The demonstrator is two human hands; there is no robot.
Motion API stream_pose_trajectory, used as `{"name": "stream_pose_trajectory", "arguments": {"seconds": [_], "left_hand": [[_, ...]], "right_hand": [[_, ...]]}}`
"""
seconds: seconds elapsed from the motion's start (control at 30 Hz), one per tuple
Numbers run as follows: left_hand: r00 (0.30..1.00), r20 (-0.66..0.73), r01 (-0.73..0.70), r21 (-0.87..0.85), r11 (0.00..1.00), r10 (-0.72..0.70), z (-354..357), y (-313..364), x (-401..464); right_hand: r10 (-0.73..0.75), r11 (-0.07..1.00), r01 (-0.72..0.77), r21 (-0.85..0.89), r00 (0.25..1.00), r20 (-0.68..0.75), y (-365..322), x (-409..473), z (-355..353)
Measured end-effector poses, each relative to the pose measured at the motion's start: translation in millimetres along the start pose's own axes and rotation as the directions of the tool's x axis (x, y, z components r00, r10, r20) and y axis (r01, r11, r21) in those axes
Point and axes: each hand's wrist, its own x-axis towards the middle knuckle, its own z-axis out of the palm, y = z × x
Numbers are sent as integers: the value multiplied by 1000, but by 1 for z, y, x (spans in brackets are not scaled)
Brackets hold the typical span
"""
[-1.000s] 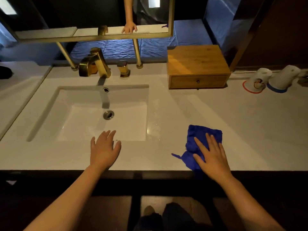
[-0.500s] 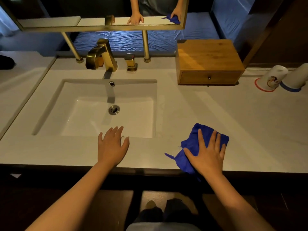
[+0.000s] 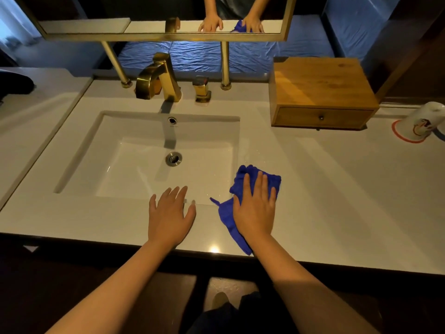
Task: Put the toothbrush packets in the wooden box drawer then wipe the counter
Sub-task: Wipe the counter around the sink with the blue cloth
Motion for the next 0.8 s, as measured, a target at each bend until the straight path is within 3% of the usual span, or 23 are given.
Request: {"name": "stream_pose_trajectory", "arguments": {"seconds": [0.23, 0.37, 0.5, 0.57, 0.67, 0.7, 0.8], "left_hand": [[1000, 11, 13, -29, 999, -12, 0, 0, 0], [1000, 7, 26, -90, 996, -25, -2, 0, -1], [1000, 5, 21, -128, 992, -21, -4, 1, -1], [999, -2, 39, -210, 977, -41, -7, 3, 1], [999, -28, 32, -270, 962, -41, -14, 4, 9], [999, -38, 21, -249, 968, -31, -16, 3, 13], [1000, -18, 15, -151, 988, -18, -13, 0, 23]], "right_hand": [[-87, 990, 83, 111, 996, 36, -38, 32, 10], [-171, 940, 149, 307, 984, 47, -46, 40, 7], [-51, 678, -58, 733, 991, 126, -45, 31, -16], [65, 572, -154, 806, 988, 143, -33, 25, -35], [233, 465, -179, 867, 969, 75, 1, 16, -66], [260, 484, -161, 860, 965, 35, 15, 14, -73], [292, 691, -150, 707, 953, -83, 66, 15, -83]]}}
